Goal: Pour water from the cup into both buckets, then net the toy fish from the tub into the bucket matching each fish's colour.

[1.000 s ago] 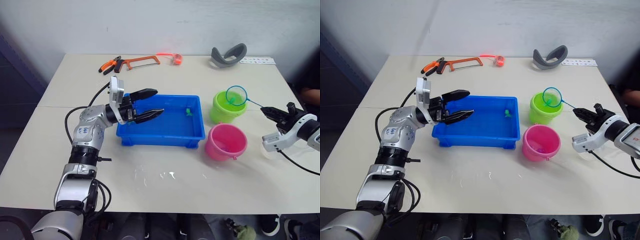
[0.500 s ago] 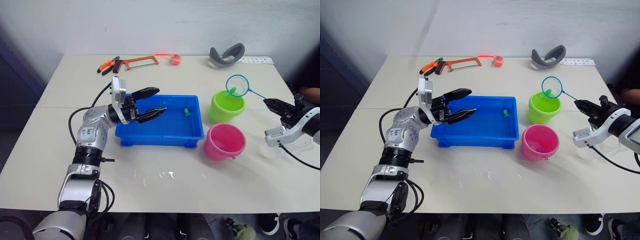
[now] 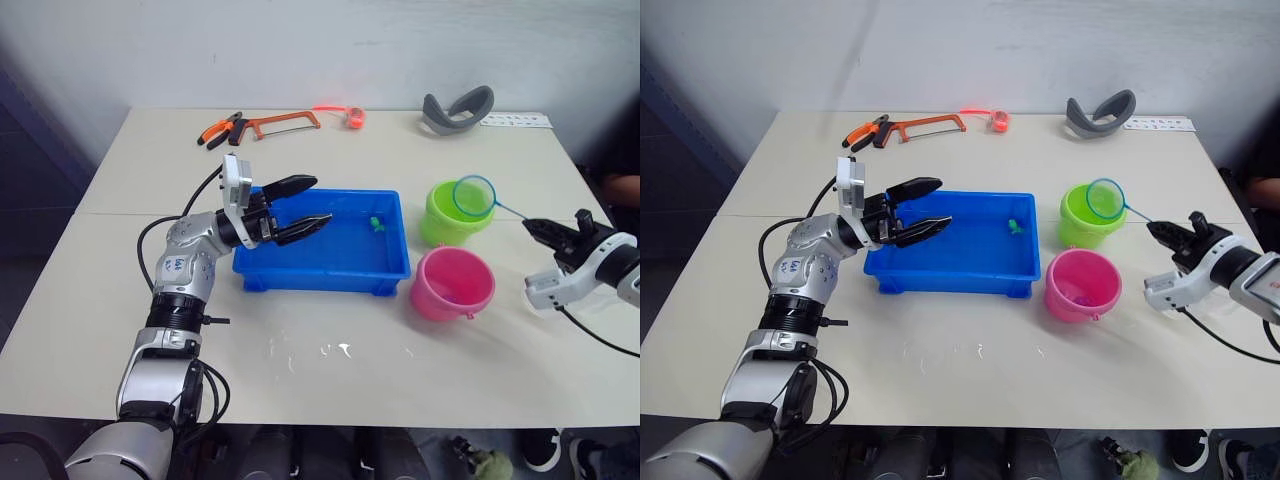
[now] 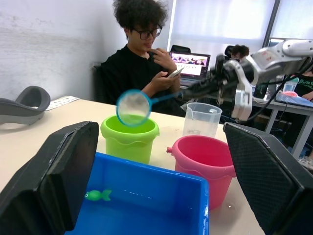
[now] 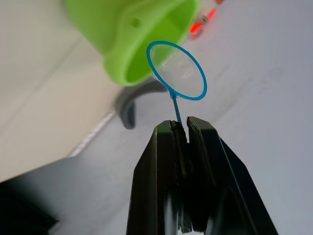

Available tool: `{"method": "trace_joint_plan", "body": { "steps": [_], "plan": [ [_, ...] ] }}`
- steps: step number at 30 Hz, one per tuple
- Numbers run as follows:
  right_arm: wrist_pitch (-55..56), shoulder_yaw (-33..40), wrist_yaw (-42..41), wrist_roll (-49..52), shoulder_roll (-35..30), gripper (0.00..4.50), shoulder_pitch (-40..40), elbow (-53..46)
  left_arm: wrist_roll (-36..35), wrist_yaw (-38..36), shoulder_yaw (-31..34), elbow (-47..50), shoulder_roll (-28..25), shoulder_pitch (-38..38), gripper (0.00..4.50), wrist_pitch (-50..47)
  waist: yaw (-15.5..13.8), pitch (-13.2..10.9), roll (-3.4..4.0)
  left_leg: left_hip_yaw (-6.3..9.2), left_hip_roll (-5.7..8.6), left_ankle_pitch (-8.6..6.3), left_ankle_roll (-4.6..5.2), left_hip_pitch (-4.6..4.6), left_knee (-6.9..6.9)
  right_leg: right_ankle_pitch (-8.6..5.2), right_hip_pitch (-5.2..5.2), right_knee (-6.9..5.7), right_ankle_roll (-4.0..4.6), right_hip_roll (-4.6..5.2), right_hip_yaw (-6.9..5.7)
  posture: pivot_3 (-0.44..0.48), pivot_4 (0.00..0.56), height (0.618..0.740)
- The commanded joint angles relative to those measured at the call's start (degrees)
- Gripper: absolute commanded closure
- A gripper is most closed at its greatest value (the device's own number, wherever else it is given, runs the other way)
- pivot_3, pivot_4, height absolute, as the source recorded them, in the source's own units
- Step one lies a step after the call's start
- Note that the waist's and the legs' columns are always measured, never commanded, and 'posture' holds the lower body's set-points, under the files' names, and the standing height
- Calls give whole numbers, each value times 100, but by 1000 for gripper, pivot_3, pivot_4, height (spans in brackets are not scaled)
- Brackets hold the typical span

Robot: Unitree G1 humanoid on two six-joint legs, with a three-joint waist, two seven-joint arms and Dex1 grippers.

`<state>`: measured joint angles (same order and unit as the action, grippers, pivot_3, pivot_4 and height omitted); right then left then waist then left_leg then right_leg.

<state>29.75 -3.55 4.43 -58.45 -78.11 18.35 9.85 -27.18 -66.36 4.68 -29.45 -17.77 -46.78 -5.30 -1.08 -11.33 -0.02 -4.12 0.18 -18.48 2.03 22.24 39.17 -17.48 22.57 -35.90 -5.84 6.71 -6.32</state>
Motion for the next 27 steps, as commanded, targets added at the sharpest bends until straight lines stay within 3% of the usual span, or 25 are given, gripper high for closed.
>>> {"method": "trace_joint_plan", "body": {
  "steps": [1, 7, 10, 14, 17, 21, 24, 27],
  "plan": [
    [-32, 109, 150, -102, -163, 4500, 124, 34, -20, 16, 87, 80, 35, -30, 58, 113, 3, 0, -1, 1, -3, 0, -2, 0, 0, 0, 0, 0, 0, -3, 1, 0, 150, 740],
    [-2, -103, 210, -133, -40, 4500, 45, 250, -5, -3, 77, -17, 102, -108, 58, 172, -21, 0, -1, 0, 0, 0, -3, 1, 0, 0, -2, 2, 1, 0, 2, 0, 150, 740],
    [39, 432, -130, 972, 15, 4500, -17, 248, -22, -4, 132, -3, 34, -117, 58, 171, -14, 0, -1, 0, 1, 0, -3, 2, 0, 0, -1, 2, 1, 0, -1, 0, 150, 740],
    [31, 953, -1261, 2978, 317, 4500, -380, -194, -65, -105, 174, 178, -151, 52, 58, 79, -5, 0, -1, 0, -1, 0, -3, -2, 0, 0, -2, 0, 1, -3, -20, 0, 150, 740],
    [-1052, 1268, -2709, 5509, 873, 4500, -812, -1289, -148, -232, 268, 405, -433, 234, 58, -77, 26, 3, -7, 4, -10, 0, -3, -7, 0, 0, -10, 3, 1, -10, -25, 0, 150, 740],
    [-3339, 1572, -3848, 8125, 1259, 4500, -1013, -2869, -298, -282, 504, 599, -819, 426, 58, -314, 40, 0, -2, 7, -6, 1, 0, -6, 7, 2, -9, -7, 3, -2, -27, 0, 150, 740],
    [-4692, 1382, -4118, 9383, 1331, 4500, -938, -3801, -396, -400, 673, 730, -1144, 602, 58, -469, 18, 2, -6, 27, -7, 0, 1, -5, 11, 3, -17, -3, 5, 3, -8, 0, 150, 740],
    [-5980, 945, -3828, 10235, 1593, 4500, -487, -4292, -405, -506, 738, 897, -1443, 811, 58, -615, 17, 3, -7, 36, -6, -3, 5, -5, 13, 3, -21, 4, 6, 8, 2, 0, 150, 740]
  ]
}}
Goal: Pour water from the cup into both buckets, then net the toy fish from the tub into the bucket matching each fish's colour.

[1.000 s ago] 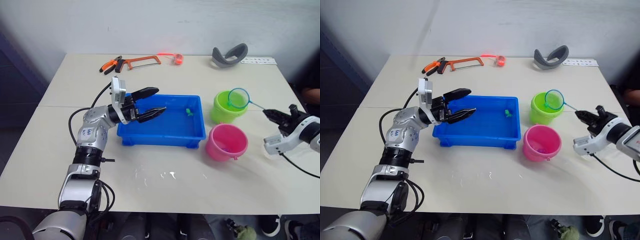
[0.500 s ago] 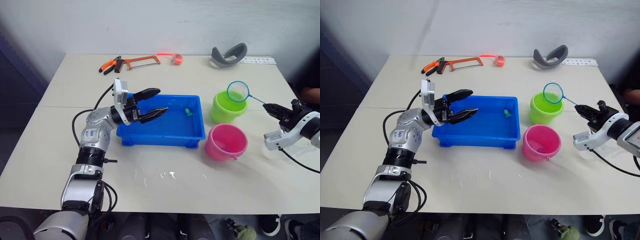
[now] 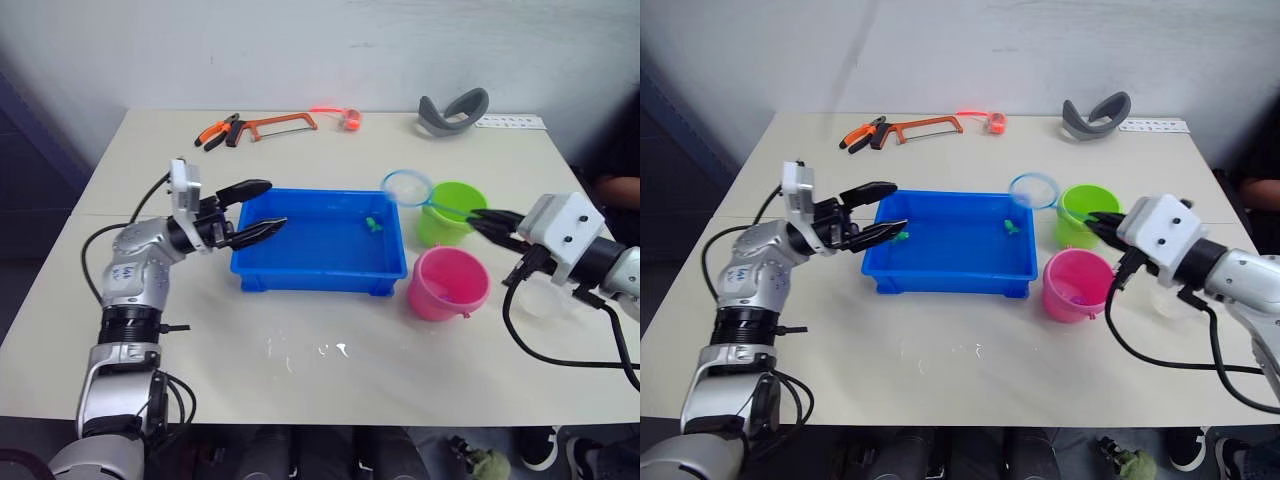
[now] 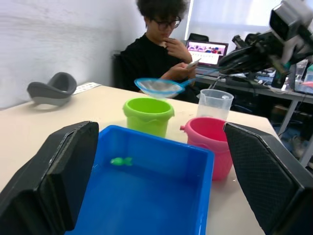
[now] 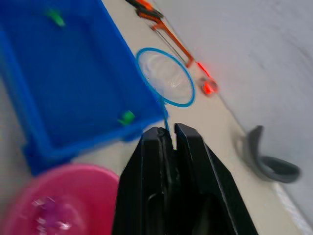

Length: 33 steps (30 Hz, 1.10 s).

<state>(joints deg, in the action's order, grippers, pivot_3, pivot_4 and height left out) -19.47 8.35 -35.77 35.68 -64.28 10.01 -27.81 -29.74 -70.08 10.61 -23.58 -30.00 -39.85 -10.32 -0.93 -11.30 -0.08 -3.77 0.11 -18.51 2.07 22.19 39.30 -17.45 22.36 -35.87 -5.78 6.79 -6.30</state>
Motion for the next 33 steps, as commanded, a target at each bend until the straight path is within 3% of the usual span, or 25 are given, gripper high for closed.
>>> {"method": "trace_joint_plan", "body": {
  "steps": [1, 8, 14, 20, 33],
  "plan": [
    [-1337, -333, 292, 941, 298, 4500, 477, -618, -151, -152, 159, 357, -283, 167, 58, -148, 2, 1, -1, 0, 1, 0, 0, 0, 0, 0, 0, 0, 0, 1, 0, 0, 150, 740],
    [-3398, -1352, 1113, 841, 1183, 4500, 1608, -343, -181, -61, 222, 750, -544, 430, 58, -354, -39, 2, -5, 0, 10, 0, 0, 8, 1, 0, 8, -3, 0, 12, -2, 0, 150, 740],
    [-4277, -1721, 1347, 516, 1701, 4500, 2235, -45, 35, -107, 79, 791, -630, 420, 58, -292, -26, 2, -5, -2, 19, -1, 4, 18, -1, 0, 15, -2, 0, 40, -21, 0, 150, 740],
    [-4244, -2093, 1425, -257, 1933, 4500, 2380, 233, 160, -279, -128, 562, -667, 148, 58, -293, -19, 3, -6, -11, 18, -2, 4, 19, -2, 0, 21, -6, -1, 21, -25, 0, 150, 740],
    [-3642, -2177, 1884, -1866, 2564, 4500, 2460, 869, 206, -369, -309, 341, -489, -179, 58, -247, 5, 3, -7, -20, 16, -3, 6, 19, -5, 0, 27, -8, -1, 12, -40, 0, 150, 740]
  ]
}}
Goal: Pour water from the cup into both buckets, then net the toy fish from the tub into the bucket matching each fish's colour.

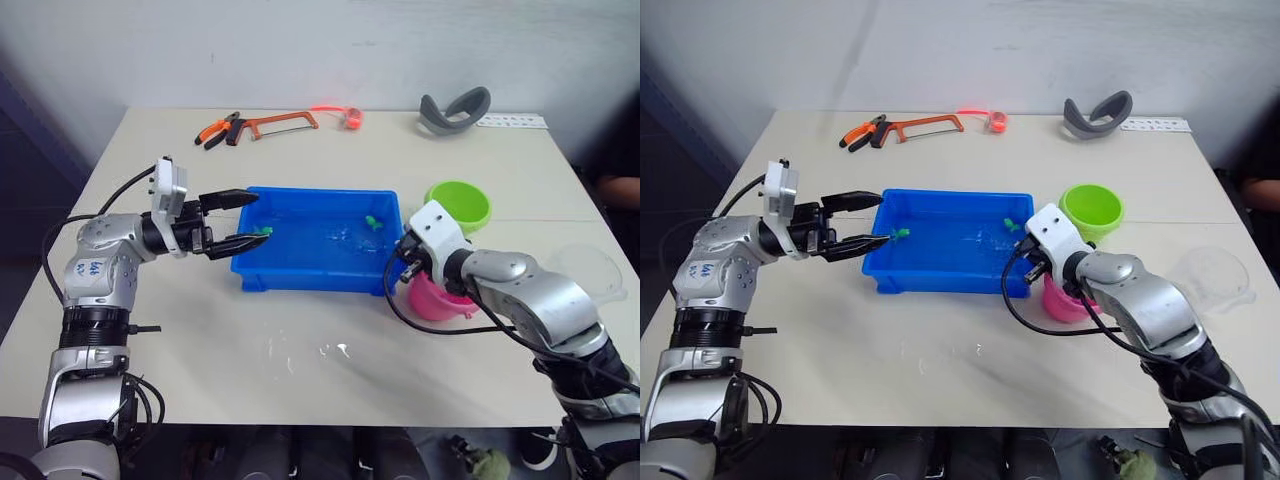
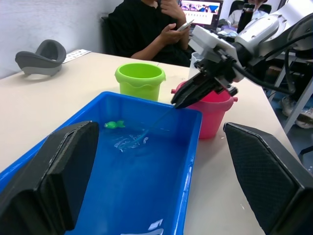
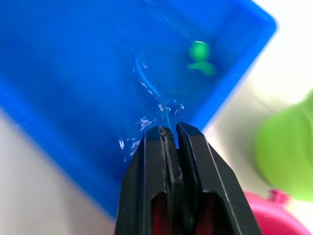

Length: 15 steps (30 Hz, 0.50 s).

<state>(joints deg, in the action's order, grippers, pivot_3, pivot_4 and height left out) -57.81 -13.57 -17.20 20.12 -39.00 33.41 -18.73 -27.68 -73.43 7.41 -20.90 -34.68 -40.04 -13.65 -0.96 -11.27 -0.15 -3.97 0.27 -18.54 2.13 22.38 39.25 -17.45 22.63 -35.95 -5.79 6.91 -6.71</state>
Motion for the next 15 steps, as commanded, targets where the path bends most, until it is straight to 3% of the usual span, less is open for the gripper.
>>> {"method": "trace_joint_plan", "body": {
  "steps": [1, 15],
  "plan": [
    [298, -17, 5, -419, 41, 4500, 90, -51, -17, -24, 17, 77, 10, -174, 58, 93, 16, 0, 0, 0, 0, 0, 0, 0, 0, 0, 0, 0, 0, -1, 0, 0, 150, 740],
    [1573, 45, -516, -1297, -182, 4500, -571, -544, -26, 7, 5, 41, 105, -214, 58, 117, 21, 0, 0, 1, 0, 0, 0, 0, -2, 0, 0, 1, -1, -2, 2, 0, 150, 740]
  ]
}}
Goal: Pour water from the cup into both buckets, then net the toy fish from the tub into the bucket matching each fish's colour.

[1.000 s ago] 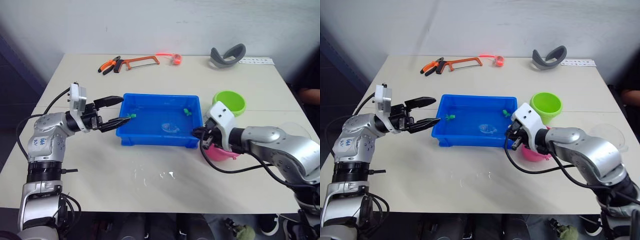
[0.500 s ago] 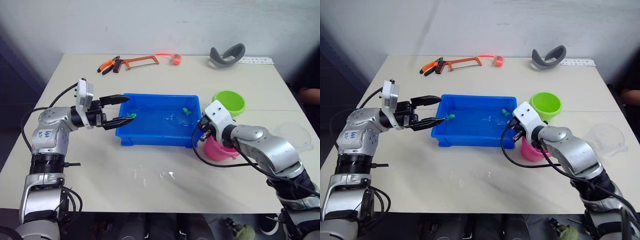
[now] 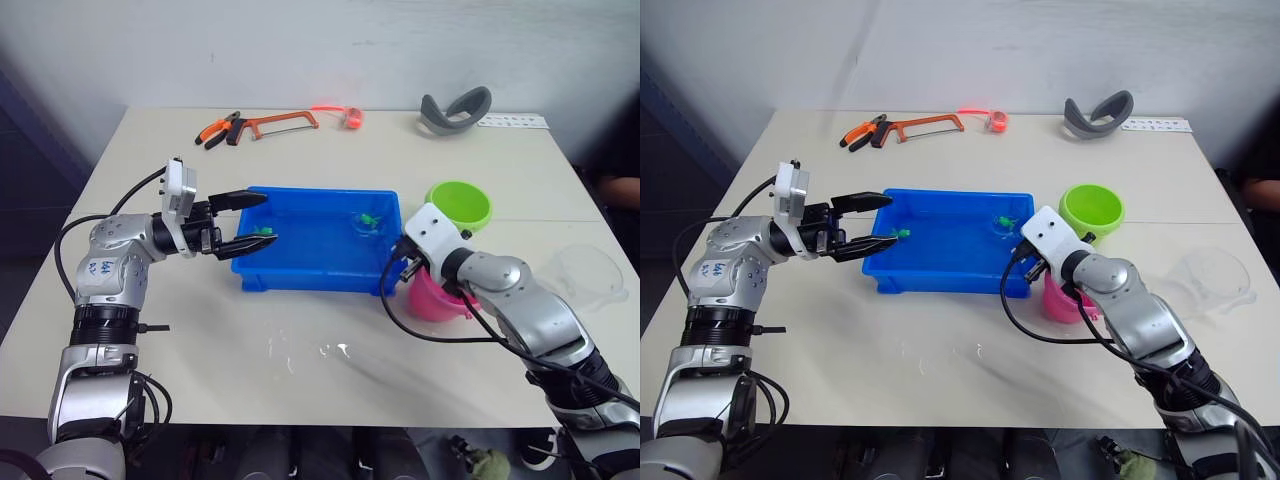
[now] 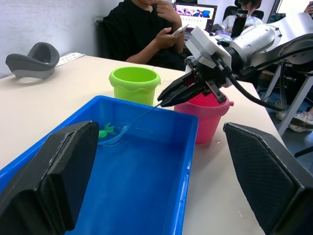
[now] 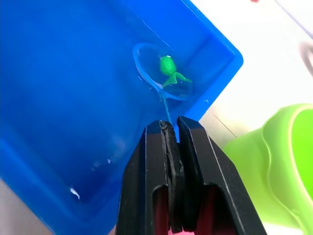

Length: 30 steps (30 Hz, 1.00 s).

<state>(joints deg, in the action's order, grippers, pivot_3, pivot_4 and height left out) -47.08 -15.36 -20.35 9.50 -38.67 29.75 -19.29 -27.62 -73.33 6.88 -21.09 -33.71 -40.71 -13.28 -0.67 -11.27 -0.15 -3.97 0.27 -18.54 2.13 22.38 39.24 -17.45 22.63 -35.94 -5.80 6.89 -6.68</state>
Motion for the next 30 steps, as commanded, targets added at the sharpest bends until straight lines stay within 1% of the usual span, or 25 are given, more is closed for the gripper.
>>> {"method": "trace_joint_plan", "body": {
  "steps": [1, 5, 9, 14, 18, 20, 23, 27, 30],
  "plan": [
    [639, 289, -258, -285, -302, 4500, -312, -591, -32, -1, 56, 55, 13, -150, 58, 85, -13, 0, 0, 2, 0, 0, 0, 0, 0, 0, 0, 1, 0, 0, 1, 0, 150, 740],
    [988, 569, -396, -390, -464, 4500, -657, -896, -27, 3, 50, 41, 35, -155, 58, 109, -17, 0, 0, 0, 1, 0, 0, 1, -2, 0, -1, 4, -1, 0, 0, 0, 150, 740],
    [1330, 1009, -598, -430, -672, 4500, -1107, -1317, -18, 9, 34, 28, 97, -158, 58, 142, -20, 0, 0, 0, 0, 0, 0, -1, -2, 0, -2, 3, -1, -3, 0, 0, 150, 740],
    [1468, 1848, -931, -234, -848, 4500, -1589, -1730, 2, -18, -6, -57, 212, -197, 58, 214, -60, 0, 0, 0, 0, 0, 0, -1, -1, 0, -2, 4, -1, -4, -1, 0, 150, 740],
    [1565, 2633, -1146, -159, -1021, 4500, -1877, -1681, 13, -49, -51, -168, 324, -274, 58, 283, -67, 0, 0, -1, 0, 0, 0, -4, -1, 0, -6, 4, -1, -6, 0, 0, 150, 740],
    [1723, 2981, -1273, -205, -1148, 4500, -2055, -1519, 16, -58, -74, -228, 396, -324, 58, 323, -68, 0, -1, -2, 0, 0, 0, -4, -1, 0, -6, 4, -2, -7, 0, 0, 150, 740],
    [2066, 3210, -1352, -397, -1354, 4500, -2228, -1261, 22, -65, -84, -278, 467, -360, 58, 358, -70, 0, -2, -3, 0, 0, 0, -5, -1, 1, -7, 5, -2, -6, 0, 0, 150, 740],
    [3148, 3378, -1253, -1095, -1797, 4500, -2372, -313, 65, -52, -147, -358, 627, -441, 58, 433, -69, 0, -2, -7, 0, 0, 1, -8, -1, 1, -8, 4, -2, -7, 2, 0, 150, 740],
    [4093, 3225, -1137, -1725, -2201, 4500, -2391, 322, 58, -8, -168, -304, 781, -500, 58, 498, -65, 0, -1, -10, 0, 0, 1, -9, -2, 1, -7, 4, -3, -7, 4, 0, 150, 740]
  ]
}}
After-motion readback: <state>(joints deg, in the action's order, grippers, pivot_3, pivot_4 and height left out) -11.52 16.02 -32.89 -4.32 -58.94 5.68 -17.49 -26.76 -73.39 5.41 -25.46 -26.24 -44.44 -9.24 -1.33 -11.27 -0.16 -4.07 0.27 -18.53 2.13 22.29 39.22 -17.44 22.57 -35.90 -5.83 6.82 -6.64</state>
